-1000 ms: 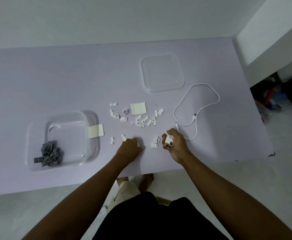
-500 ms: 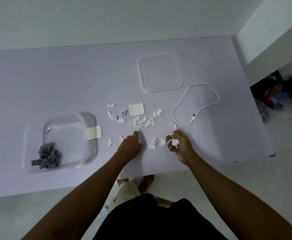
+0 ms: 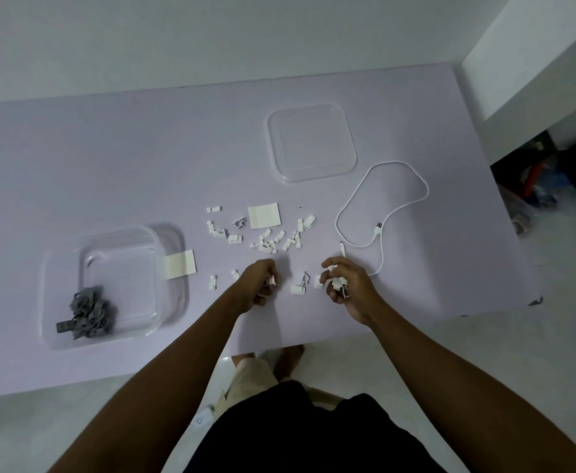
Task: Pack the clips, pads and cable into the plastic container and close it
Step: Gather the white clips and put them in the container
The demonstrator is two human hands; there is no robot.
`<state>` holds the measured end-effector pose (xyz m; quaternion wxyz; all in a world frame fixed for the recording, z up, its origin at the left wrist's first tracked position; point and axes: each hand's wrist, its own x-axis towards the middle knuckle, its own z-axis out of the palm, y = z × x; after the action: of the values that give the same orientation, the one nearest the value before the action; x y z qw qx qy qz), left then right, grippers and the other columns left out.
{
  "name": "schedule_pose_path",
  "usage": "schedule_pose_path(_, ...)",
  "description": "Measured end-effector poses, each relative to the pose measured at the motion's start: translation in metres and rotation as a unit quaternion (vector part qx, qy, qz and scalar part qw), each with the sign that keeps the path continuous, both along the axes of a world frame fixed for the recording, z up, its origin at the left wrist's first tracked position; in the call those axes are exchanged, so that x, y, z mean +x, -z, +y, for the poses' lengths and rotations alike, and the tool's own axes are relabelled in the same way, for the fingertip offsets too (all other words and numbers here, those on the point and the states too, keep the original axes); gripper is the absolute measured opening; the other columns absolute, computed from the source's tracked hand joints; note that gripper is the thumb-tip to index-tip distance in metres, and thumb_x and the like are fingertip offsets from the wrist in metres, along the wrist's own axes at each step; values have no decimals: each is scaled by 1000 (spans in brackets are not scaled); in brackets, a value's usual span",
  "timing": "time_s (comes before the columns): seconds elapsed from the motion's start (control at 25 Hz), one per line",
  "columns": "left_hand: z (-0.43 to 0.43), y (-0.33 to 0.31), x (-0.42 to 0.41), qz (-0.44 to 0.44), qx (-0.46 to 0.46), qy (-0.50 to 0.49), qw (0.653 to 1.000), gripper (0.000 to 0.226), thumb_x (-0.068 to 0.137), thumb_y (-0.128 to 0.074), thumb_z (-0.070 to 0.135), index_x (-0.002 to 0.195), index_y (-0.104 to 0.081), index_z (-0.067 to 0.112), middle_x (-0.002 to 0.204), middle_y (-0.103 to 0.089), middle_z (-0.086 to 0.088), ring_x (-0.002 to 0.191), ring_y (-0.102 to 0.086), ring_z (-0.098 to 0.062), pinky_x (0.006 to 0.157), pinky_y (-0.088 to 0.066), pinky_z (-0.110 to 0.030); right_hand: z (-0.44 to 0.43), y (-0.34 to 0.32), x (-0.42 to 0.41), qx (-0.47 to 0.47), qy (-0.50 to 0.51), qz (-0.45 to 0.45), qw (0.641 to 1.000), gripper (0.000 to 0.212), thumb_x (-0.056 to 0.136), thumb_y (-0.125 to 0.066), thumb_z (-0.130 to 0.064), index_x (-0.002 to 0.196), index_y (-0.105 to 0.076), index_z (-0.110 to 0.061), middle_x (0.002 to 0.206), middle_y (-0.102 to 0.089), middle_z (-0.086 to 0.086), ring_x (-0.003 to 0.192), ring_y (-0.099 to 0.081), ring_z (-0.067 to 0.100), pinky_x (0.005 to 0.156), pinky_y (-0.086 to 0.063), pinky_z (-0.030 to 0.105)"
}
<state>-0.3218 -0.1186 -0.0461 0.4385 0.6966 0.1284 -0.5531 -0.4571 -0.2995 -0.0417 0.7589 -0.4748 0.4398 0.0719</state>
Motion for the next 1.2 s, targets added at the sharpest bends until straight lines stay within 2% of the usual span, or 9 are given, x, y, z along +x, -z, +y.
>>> schedule_pose_path(0.16, -5, -5, 5, 4, 0, 28, 1000, 30, 82, -57, 36, 60, -50, 16, 54, -41, 1, 45, -28, -14, 47, -18, -21, 0, 8, -1, -21, 7, 12, 1000, 7, 93, -59, -16, 87, -61, -11, 77, -61, 16, 51, -51, 23, 46, -27, 25)
schedule_pose_path(0.32, -12, -4, 6, 15, 11, 49, 999, 38, 87, -56, 43, 60, -49, 17, 52, -41, 0, 44, -30, -13, 47, -17, -21, 1, 13, 1, -36, 11, 16, 999, 30, 95, -62, -37, 79, -57, -12, 76, -62, 16, 51, -53, 22, 45, -31, 25)
schedule_pose_path(0.64, -21, 2, 13, 33, -10, 47, 998, 21, 85, -54, 23, 67, -47, 15, 66, -58, -3, 42, -30, -11, 42, -17, -18, -1, 19, 6, -27, 30, 26, 999, 29, 96, -60, -33, 76, -57, -12, 71, -61, 15, 50, -53, 23, 44, -33, 24)
schedule_pose_path(0.8, -29, 4, 14, -49, -2, 109, 993, 31, 90, -55, 28, 62, -46, 16, 56, -43, -2, 41, -32, -14, 43, -21, -20, -3, 28, 9, -117, -12, 33, 993, 25, 100, -53, -23, 82, -60, -7, 70, -61, 12, 51, -50, 21, 42, -33, 22)
schedule_pose_path(0.88, -36, 9, 13, -175, 17, 196, 965, 42, 95, -55, 38, 66, -59, 7, 59, -54, -4, 50, -49, -19, 49, -35, -24, -2, 35, 7, -228, -72, 22, 971, 18, 99, -53, -15, 89, -66, -9, 73, -63, 2, 59, -54, 16, 49, -41, 21)
schedule_pose_path(0.96, -44, 14, 9, -280, 31, 301, 911, 53, 95, -49, 49, 80, -68, 2, 79, -68, -9, 78, -65, -25, 69, -46, -30, -1, 43, 0, -365, -156, -8, 918, 13, 96, -59, -18, 99, -72, -14, 89, -69, -3, 80, -63, 11, 73, -50, 22)
schedule_pose_path(1.04, -52, 9, 4, -322, 49, 351, 878, 55, 94, -47, 56, 91, -68, 4, 95, -69, -11, 94, -65, -26, 79, -45, -32, 2, 47, -8, -433, -242, -21, 868, 25, 92, -67, -27, 113, -70, -14, 108, -69, 0, 97, -64, 12, 88, -51, 27)
schedule_pose_path(1.12, -56, 9, 0, -360, 68, 404, 838, 55, 94, -48, 56, 90, -67, 5, 98, -70, -13, 97, -64, -28, 80, -46, -33, 6, 49, -14, -459, -297, 5, 838, 39, 86, -73, -35, 120, -65, -18, 112, -64, -1, 95, -62, 14, 85, -51, 29)
schedule_pose_path(1.2, -58, 15, -4, -381, 88, 431, 813, 58, 91, -48, 61, 90, -67, 6, 96, -71, -13, 96, -67, -28, 82, -51, -36, 9, 51, -17, -484, -294, 23, 824, 35, 83, -75, -38, 110, -61, -22, 102, -60, -2, 85, -59, 15, 74, -50, 29)
